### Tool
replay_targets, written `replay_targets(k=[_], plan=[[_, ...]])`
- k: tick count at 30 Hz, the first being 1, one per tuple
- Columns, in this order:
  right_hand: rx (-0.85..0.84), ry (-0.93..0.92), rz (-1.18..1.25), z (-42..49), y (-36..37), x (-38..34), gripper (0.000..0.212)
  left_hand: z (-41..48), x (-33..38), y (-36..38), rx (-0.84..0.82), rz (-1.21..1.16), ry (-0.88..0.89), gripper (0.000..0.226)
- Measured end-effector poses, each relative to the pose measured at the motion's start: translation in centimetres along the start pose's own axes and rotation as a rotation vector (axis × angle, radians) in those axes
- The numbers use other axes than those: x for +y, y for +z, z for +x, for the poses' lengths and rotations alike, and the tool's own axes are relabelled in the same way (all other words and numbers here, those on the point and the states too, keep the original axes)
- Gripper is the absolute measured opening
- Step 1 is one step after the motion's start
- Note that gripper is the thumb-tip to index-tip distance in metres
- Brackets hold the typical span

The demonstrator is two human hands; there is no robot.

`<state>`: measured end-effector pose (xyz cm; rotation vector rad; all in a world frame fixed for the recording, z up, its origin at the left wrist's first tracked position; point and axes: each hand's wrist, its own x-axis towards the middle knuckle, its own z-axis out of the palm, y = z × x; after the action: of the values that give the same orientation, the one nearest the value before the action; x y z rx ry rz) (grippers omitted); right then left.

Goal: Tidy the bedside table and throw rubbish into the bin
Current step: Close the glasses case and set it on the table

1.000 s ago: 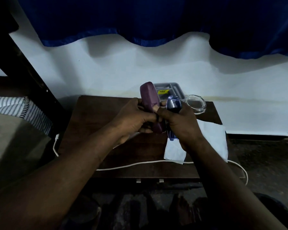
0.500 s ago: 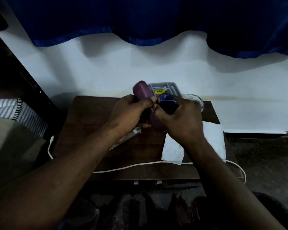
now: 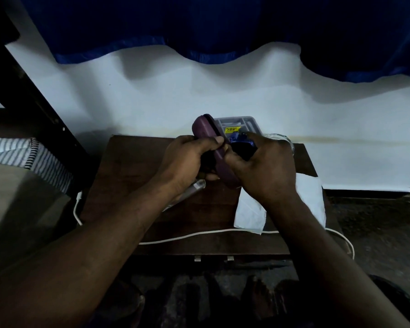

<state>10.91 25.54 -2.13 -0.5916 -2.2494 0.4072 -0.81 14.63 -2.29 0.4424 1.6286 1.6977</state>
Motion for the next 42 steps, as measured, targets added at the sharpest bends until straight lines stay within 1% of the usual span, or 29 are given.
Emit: replay_targets(k=[2, 5, 6, 8, 11, 14, 16, 18, 20, 22, 23, 24, 26, 28, 29, 31, 33, 37, 39, 41, 42], plan=[[-0.015, -0.003, 0.009, 0.1, -0.2, 0.3, 0.032, 0.1, -0.1, -0.2, -0.048, -0.034, -0.037, 0.022], [-0.011, -0.043, -0.012, 0.2, -0.3, 1.2, 0.024, 0.1, -0.3, -0.5, -0.125, -0.09, -0.138, 0.032], [-0.003, -0.057, -0.028, 0.2, -0.2, 1.4, 0.023, 0.1, -0.3, -0.6, -0.14, -0.113, -0.166, 0.031], [-0.013, -0.072, -0.046, 0.1, -0.1, 1.6, 0.024, 0.2, -0.1, -0.9, -0.146, -0.161, -0.215, 0.021], [-0.024, -0.066, -0.039, 0.0, -0.2, 1.8, 0.024, 0.6, 0.2, -1.6, -0.11, -0.229, -0.295, 0.027], [-0.011, 0.043, -0.017, 0.1, -0.7, 2.2, 0.02, 1.1, 0.0, -2.3, -0.076, -0.275, -0.405, 0.027], [-0.024, 0.142, 0.009, 0.2, -0.8, 2.7, 0.019, 1.1, -0.1, -2.5, -0.129, -0.252, -0.448, 0.023], [-0.047, 0.203, 0.023, 0.2, -0.8, 3.0, 0.017, 1.1, -0.3, -2.5, -0.181, -0.204, -0.456, 0.017], [-0.09, 0.27, 0.045, 0.3, -0.8, 3.1, 0.02, 1.1, -0.5, -2.3, -0.188, -0.161, -0.466, 0.013], [-0.093, 0.388, 0.107, 0.5, -0.6, 3.3, 0.028, 1.1, -0.6, -2.2, -0.165, -0.15, -0.483, 0.012], [-0.064, 0.477, 0.197, 0.8, -0.6, 3.4, 0.032, 1.1, -0.7, -2.2, -0.148, -0.15, -0.481, 0.013], [-0.025, 0.58, 0.353, 1.0, -0.7, 3.2, 0.034, 1.2, -0.6, -2.2, -0.129, -0.156, -0.474, 0.014], [0.023, 0.799, 0.798, 1.6, -1.3, 2.7, 0.029, 1.3, -0.7, -2.3, -0.086, -0.186, -0.456, 0.015], [-0.001, 0.999, 1.238, 1.8, -1.9, 2.0, 0.026, 1.3, -0.7, -2.4, -0.059, -0.215, -0.445, 0.016], [-0.027, 1.058, 1.376, 1.8, -2.0, 1.9, 0.031, 1.4, -0.7, -2.3, -0.055, -0.225, -0.45, 0.017], [-0.087, 1.073, 1.49, 1.7, -1.5, 1.7, 0.039, 1.3, -0.9, -2.2, -0.062, -0.242, -0.478, 0.021], [-0.087, 1.033, 1.438, 1.6, -0.7, 1.2, 0.036, 1.1, -1.0, -1.9, -0.079, -0.265, -0.5, 0.023], [-0.016, 0.835, 1.161, 1.6, 0.4, 0.5, 0.021, 1.1, -1.0, -1.4, -0.108, -0.288, -0.488, 0.016], [-0.024, 0.788, 1.081, 1.4, 0.2, 0.0, 0.021, 1.1, -0.8, -1.4, -0.112, -0.284, -0.465, 0.014], [-0.043, 0.743, 1.023, 1.4, -0.2, -0.2, 0.012, 1.0, -0.7, -1.4, -0.117, -0.288, -0.456, 0.014], [-0.043, 0.721, 0.998, 1.4, -0.4, -0.3, 0.011, 0.9, -0.7, -1.3, -0.12, -0.288, -0.456, 0.015]])
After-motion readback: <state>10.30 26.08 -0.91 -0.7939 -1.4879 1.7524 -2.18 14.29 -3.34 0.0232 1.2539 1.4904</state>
